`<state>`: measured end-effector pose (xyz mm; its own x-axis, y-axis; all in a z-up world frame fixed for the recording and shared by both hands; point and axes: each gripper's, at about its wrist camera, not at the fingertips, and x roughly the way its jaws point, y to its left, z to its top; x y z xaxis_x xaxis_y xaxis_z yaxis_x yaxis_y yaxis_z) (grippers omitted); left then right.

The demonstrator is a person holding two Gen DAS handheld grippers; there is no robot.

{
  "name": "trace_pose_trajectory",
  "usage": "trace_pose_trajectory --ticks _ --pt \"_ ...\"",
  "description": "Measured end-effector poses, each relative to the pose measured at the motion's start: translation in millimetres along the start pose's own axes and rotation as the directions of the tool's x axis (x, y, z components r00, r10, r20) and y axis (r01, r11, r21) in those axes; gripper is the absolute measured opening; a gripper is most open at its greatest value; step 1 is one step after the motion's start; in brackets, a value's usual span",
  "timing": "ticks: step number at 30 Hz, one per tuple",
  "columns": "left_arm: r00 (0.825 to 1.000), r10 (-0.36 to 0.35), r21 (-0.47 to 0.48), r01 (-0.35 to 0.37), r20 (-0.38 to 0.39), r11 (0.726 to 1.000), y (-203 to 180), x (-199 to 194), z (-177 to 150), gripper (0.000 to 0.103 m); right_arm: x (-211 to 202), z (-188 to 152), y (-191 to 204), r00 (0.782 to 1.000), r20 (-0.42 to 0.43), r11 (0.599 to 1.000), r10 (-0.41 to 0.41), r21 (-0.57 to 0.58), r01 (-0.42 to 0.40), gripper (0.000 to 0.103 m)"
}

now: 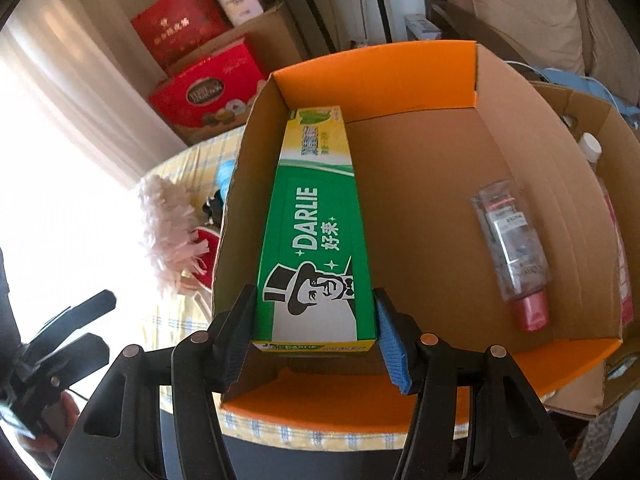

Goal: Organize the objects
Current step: 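Reach the right gripper to the white feather duster handle and grasp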

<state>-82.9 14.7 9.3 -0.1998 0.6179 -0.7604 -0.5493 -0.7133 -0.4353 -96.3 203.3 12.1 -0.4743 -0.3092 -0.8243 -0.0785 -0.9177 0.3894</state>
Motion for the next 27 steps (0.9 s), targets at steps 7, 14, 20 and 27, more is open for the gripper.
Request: trace_pose_trajectory --ticks 7,14,20,27 --pt "0.999 0.038 -0.045 -0.037 0.015 0.998 31.5 -7.9 -10.8 0.096 -0.9 -2.6 9.7 1.000 0.017 0.999 -0.002 -0.039 0.003 0.065" --pt "0.997 0.080 -0.098 -0.078 0.014 0.992 65.0 -5.8 -22.8 0.096 -32.9 -14.1 33.6 0.992 0.123 0.990 0.005 -0.139 0.012 0.065" --pt "0.995 0.096 -0.165 -0.090 0.025 0.982 89.9 -2.4 -22.5 0.096 -38.4 -33.5 73.4 0.990 0.140 0.967 0.036 -0.256 0.001 0.063" --pt "0.997 0.065 -0.235 -0.055 0.034 0.971 110.0 7.6 -9.9 0.096 -30.1 -52.5 106.8 0.990 0.106 0.941 0.097 -0.334 -0.056 0.060"
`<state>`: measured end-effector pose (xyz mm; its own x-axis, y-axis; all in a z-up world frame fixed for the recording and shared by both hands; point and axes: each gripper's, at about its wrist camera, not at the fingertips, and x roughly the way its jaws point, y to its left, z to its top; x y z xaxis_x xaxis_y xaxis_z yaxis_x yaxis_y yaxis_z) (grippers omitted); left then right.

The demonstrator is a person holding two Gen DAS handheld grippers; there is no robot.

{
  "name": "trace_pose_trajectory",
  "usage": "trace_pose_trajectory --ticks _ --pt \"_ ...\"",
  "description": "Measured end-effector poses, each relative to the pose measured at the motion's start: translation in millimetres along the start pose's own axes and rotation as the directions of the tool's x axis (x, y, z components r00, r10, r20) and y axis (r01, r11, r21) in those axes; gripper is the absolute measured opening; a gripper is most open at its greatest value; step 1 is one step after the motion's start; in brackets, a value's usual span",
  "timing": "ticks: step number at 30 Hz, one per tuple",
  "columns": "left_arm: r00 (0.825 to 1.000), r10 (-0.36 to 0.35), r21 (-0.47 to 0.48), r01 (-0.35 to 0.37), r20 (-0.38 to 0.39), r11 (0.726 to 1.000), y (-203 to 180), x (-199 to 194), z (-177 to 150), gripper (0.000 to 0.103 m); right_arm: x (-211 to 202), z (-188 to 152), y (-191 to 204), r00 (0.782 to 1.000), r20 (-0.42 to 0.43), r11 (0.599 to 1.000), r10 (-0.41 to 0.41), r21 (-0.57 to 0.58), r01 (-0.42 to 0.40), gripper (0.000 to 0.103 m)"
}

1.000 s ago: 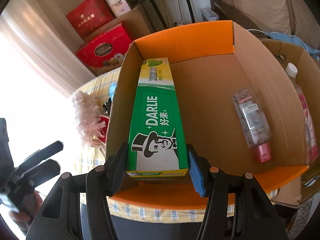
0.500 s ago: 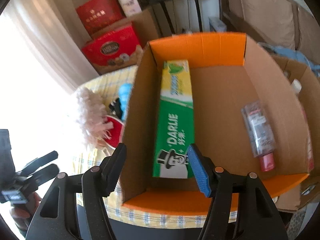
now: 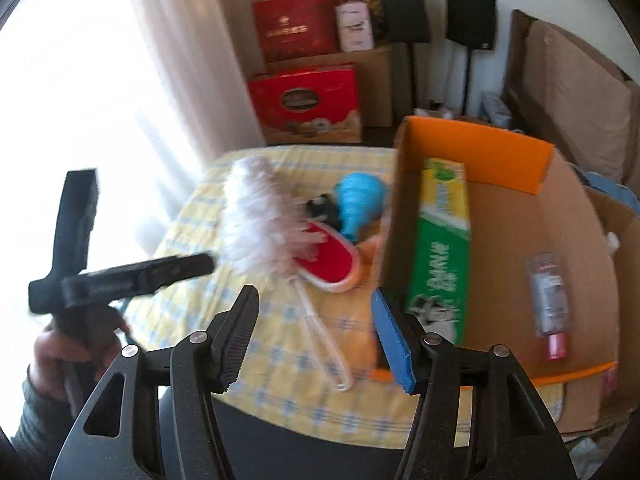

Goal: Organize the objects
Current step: 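Reach the right gripper to the white feather duster handle and grasp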

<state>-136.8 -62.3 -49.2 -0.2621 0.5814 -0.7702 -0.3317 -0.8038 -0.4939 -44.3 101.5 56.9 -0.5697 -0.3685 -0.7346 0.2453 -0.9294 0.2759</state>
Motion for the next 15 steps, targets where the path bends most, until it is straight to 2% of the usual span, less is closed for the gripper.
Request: trace_pose_trajectory --ticks 7,11,13,15 --pt "1.000 -0.006 -0.028 0.005 -0.019 1.000 -0.6 26.3 22.2 0.096 34.6 -12.2 19.2 0.996 -0.066 0.998 0.056 -0.028 -0.058 0.058" --pt "1.000 0.013 -0.016 -0.013 -0.028 1.000 -6.4 40.2 30.1 0.090 48.9 -16.6 19.7 0.993 -0.089 0.997 0.072 -0.019 -0.074 0.057" --pt "0.999 0.028 -0.013 -0.029 -0.031 1.000 -8.5 45.5 31.9 0.081 53.9 -18.0 19.4 0.993 -0.093 0.997 0.074 -0.019 -0.076 0.057" --pt "0.998 0.036 -0.024 -0.037 -0.045 0.999 -7.5 51.9 33.4 0.061 59.0 -18.8 18.7 0.992 -0.100 0.997 0.072 -0.017 -0.074 0.057"
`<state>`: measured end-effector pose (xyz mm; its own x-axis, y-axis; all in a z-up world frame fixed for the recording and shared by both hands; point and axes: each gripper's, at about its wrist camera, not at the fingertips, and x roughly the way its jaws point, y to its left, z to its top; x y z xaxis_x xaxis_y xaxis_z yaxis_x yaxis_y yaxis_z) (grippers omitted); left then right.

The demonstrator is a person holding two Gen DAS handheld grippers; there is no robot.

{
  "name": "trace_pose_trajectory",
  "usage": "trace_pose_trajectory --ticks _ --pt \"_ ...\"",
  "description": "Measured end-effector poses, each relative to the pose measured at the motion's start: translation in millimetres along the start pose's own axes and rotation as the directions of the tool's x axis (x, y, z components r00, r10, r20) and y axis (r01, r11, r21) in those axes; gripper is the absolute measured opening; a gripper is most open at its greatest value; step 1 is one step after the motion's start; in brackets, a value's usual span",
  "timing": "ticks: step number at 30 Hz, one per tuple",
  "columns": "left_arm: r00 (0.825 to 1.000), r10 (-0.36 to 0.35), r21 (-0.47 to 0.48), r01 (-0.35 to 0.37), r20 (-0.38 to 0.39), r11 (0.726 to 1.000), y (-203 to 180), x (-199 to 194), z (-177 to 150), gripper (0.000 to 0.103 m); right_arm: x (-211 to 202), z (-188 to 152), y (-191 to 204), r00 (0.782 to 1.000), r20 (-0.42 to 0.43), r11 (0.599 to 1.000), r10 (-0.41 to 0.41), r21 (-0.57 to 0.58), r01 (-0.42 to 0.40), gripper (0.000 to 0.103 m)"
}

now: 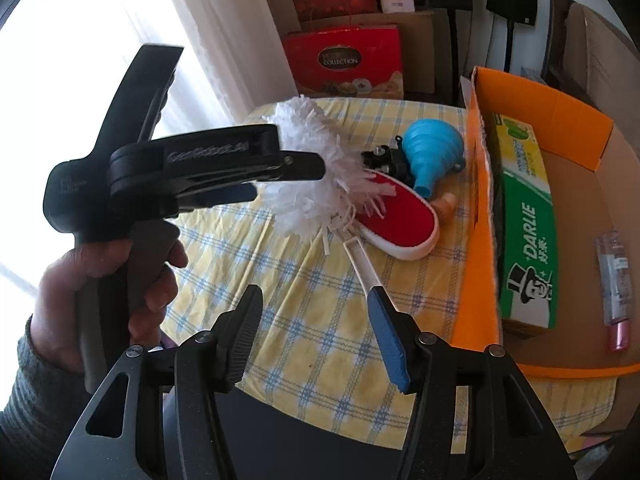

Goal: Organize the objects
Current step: 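Reach the right gripper to the white feather duster handle and grasp, then lift the feather duster with the right gripper and lower it into the box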

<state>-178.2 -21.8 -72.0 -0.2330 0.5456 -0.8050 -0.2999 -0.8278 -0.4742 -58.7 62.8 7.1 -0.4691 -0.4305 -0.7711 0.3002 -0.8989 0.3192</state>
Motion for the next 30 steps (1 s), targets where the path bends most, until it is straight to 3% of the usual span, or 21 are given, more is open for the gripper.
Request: trace_pose_trajectory --ticks 4,6,8,18,24,25,28,30 --pt "0.999 -0.037 -0.030 0.036 -0.019 0.999 3.8 9.6 1.5 0.033 7.4 0.5 -3.1 1.000 -0.014 1.000 0.000 0.007 0.000 0.056" --pt "0.998 -0.061 -0.027 0.061 -0.016 0.998 3.5 9.6 1.3 0.012 10.1 1.1 -3.7 1.000 -0.018 1.000 -0.002 0.006 0.002 0.055" --pt "0.999 -0.042 0.000 0.042 -0.009 0.999 0.4 5.8 1.4 0.007 12.0 1.4 -3.1 1.000 -0.023 1.000 -0.004 0.001 0.004 0.055" --pt "0.998 -0.054 0.015 0.054 0.027 0.998 19.7 -29.0 -7.9 0.006 28.9 -0.9 0.2 0.998 -0.059 0.999 -0.036 -0.038 0.034 0.055" --pt "0.996 -0.079 0.019 0.078 0.045 0.997 22.8 -46.4 -13.2 0.006 49.9 -11.1 9.1 0.993 -0.122 0.995 -0.011 -0.103 -0.002 0.055" --pt "0.996 -0.081 0.023 0.080 0.047 0.997 21.4 -48.1 -13.3 0.006 53.5 -13.8 9.8 0.992 -0.128 0.994 -0.013 -0.106 -0.001 0.053" --pt "0.995 -0.086 0.034 0.084 0.054 0.996 15.6 -52.4 -15.0 0.006 60.8 -18.6 8.0 0.988 -0.153 0.995 0.001 -0.100 -0.016 0.033" --pt "0.994 -0.092 0.040 0.089 0.056 0.995 11.2 -54.5 -15.2 0.006 60.5 -20.9 7.3 0.988 -0.157 0.995 0.004 -0.102 -0.020 0.027"
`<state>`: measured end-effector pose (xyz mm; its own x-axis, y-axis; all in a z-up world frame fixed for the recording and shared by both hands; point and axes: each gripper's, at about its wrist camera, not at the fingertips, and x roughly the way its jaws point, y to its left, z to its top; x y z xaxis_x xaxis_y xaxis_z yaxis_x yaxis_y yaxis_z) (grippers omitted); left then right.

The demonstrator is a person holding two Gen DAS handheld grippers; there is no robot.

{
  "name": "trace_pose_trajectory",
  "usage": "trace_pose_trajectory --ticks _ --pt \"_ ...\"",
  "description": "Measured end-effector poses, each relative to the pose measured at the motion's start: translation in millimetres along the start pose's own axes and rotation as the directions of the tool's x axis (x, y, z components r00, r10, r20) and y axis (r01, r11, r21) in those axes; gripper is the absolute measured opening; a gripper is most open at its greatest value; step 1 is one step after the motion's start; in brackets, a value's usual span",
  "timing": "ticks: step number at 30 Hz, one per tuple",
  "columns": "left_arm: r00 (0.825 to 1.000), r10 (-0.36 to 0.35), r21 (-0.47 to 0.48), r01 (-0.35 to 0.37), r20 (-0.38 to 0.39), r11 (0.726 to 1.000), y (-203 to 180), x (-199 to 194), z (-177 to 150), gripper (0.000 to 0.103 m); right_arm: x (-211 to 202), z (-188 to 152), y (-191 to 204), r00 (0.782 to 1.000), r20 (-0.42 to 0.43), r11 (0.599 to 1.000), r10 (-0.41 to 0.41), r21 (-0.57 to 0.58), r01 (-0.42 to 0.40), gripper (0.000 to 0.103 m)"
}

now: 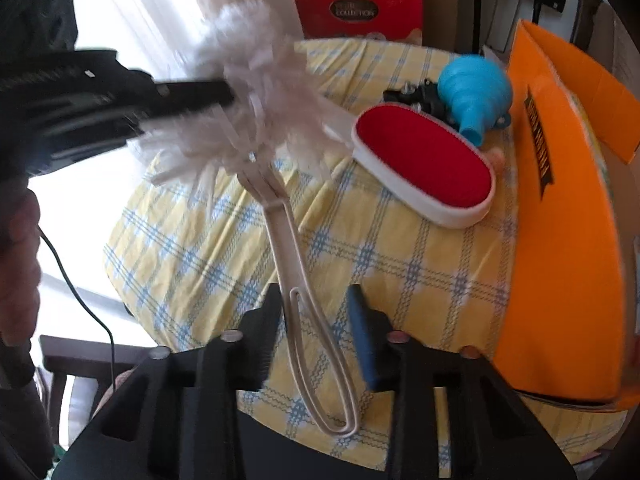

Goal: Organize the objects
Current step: 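Lift the feather duster with the right gripper and lower it into the box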

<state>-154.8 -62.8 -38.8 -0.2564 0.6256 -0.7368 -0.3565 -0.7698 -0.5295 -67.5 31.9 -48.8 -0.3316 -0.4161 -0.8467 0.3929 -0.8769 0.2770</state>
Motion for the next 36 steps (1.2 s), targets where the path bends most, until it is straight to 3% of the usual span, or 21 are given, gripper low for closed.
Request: trace_pose_trajectory --ticks 10,19,27,36 --pt "0.998 -0.057 0.053 0.055 0.026 0.997 -41.4 -14.6 10.6 0.005 -32.4 -5.7 0.3 0.999 0.046 1.000 0.012 -0.024 -0.011 0.021" --pt "0.992 -0.127 0.147 0.122 0.023 0.982 -115.6 -13.3 38.1 0.006 -94.6 -5.0 -32.0 0.992 0.127 0.999 0.021 0.040 -0.027 0.020" --pt "0.983 -0.180 0.194 0.183 -0.032 0.964 -184.7 23.6 63.7 0.005 -141.1 0.7 -99.4 0.984 0.167 0.994 -0.059 0.099 0.043 0.020" --pt "0.983 -0.149 0.222 0.170 -0.108 0.960 -230.4 91.8 62.9 0.006 -142.3 -1.3 -176.5 0.990 0.082 0.990 -0.118 0.092 0.110 0.020"
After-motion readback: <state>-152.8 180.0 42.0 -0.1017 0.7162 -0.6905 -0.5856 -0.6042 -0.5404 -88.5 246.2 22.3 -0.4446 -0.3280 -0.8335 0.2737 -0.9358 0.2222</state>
